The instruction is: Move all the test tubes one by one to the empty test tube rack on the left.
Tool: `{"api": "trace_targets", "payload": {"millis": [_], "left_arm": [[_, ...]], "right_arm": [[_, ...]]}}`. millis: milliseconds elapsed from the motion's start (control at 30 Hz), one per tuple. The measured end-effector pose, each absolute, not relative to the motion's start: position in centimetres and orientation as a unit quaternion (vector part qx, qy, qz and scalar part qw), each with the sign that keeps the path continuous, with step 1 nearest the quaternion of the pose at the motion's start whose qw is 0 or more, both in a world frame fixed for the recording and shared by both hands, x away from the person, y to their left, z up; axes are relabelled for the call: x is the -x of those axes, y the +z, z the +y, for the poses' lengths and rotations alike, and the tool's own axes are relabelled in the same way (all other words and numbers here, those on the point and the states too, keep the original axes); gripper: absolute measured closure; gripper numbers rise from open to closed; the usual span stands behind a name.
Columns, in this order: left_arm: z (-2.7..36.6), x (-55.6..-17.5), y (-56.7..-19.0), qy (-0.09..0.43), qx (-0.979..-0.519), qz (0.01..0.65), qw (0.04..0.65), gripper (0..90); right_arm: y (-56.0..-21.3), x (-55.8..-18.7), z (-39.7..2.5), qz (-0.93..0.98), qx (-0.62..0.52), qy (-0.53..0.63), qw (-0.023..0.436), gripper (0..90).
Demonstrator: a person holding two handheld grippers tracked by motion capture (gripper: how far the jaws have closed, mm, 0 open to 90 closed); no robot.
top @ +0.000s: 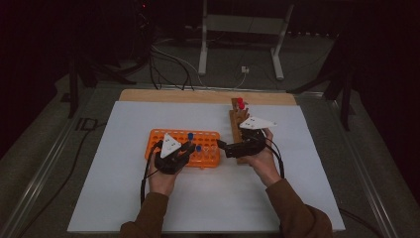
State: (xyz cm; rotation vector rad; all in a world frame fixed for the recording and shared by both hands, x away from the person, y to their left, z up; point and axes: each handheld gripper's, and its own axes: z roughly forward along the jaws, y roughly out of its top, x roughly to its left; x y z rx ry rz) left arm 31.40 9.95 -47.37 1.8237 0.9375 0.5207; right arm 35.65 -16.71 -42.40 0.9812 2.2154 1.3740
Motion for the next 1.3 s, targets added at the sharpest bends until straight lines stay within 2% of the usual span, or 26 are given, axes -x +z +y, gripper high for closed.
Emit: {"api": "trace_targets", "payload": {"millis": [533,1133,1200,1300], "left_arm": [[9.4,-31.3,-48.9,0.213,-0.782,0.377,0.447,76.9],[9.0,-31.3,-49.5,0.214,-0.794,0.374,0.428,76.6],[9.1,-31.3,-49.5,0.213,-0.794,0.375,0.427,75.5],[9.3,-31.1,-49.2,0.216,-0.792,0.375,0.429,69.0]], "right_arm": [[-43.0,-35.4,-17.8,0.781,-0.351,0.482,0.184,0.2],[-43.3,-35.9,-18.9,0.778,-0.363,0.476,0.191,0.3],[-43.3,-36.0,-18.9,0.777,-0.364,0.476,0.192,0.3],[-43.3,-36.1,-19.0,0.775,-0.367,0.478,0.190,0.3]]}}
